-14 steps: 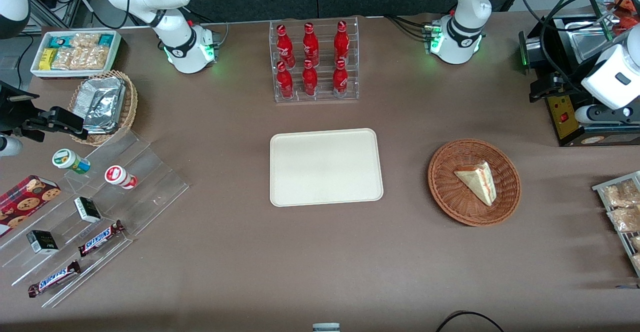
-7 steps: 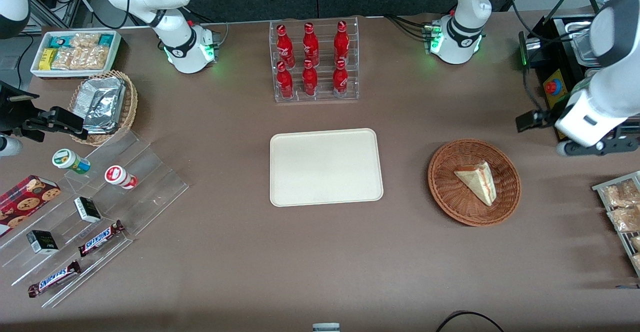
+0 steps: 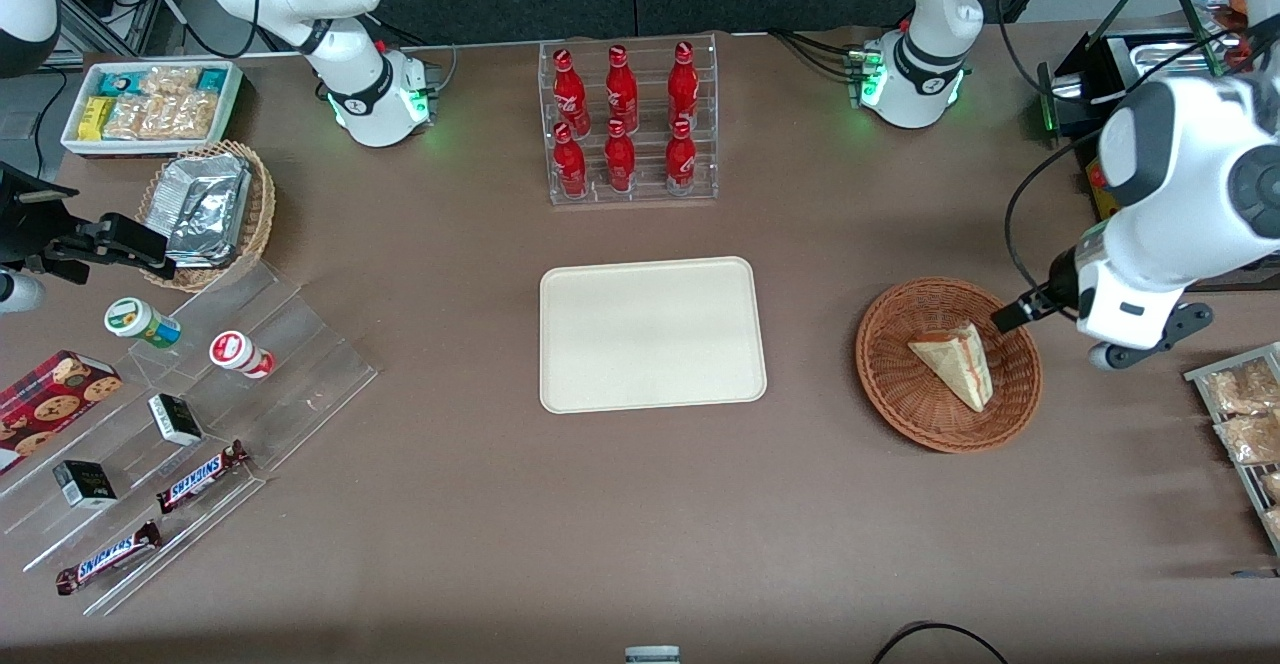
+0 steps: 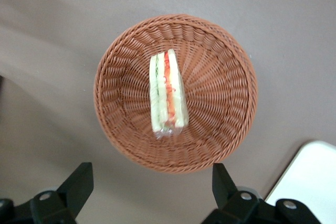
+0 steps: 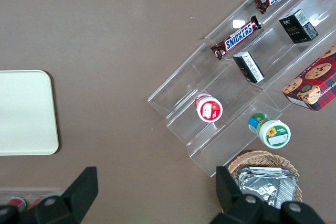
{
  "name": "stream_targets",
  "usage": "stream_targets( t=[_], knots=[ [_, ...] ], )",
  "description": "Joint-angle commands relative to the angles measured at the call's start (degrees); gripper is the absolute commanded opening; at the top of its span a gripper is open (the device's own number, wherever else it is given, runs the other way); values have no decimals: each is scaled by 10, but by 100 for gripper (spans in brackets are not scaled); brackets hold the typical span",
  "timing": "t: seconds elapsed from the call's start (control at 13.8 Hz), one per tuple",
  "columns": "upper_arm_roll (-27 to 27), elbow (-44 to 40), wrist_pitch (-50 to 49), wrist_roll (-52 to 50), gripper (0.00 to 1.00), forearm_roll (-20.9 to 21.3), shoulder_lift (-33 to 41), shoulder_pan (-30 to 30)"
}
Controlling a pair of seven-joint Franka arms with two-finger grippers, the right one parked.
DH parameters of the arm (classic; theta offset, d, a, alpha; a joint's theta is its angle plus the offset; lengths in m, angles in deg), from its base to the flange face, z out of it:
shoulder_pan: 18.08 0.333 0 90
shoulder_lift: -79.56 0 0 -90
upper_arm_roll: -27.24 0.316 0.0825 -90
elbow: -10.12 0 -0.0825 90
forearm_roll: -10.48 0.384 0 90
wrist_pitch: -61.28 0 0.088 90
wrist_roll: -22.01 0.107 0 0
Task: Place sandwich from basket to tray
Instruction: 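Lower the left gripper and close it on the wrapped sandwich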
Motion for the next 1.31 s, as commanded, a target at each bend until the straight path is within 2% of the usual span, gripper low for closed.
stream_targets(
  t=[0.0,0.58,1.23],
  knots=[
    [4,18,39,-64,100,-3,-7,-8],
    [4,142,227,-103,100,-1,-15,-10],
    [4,151,267,-110,100,3,-53,-20]
  ],
)
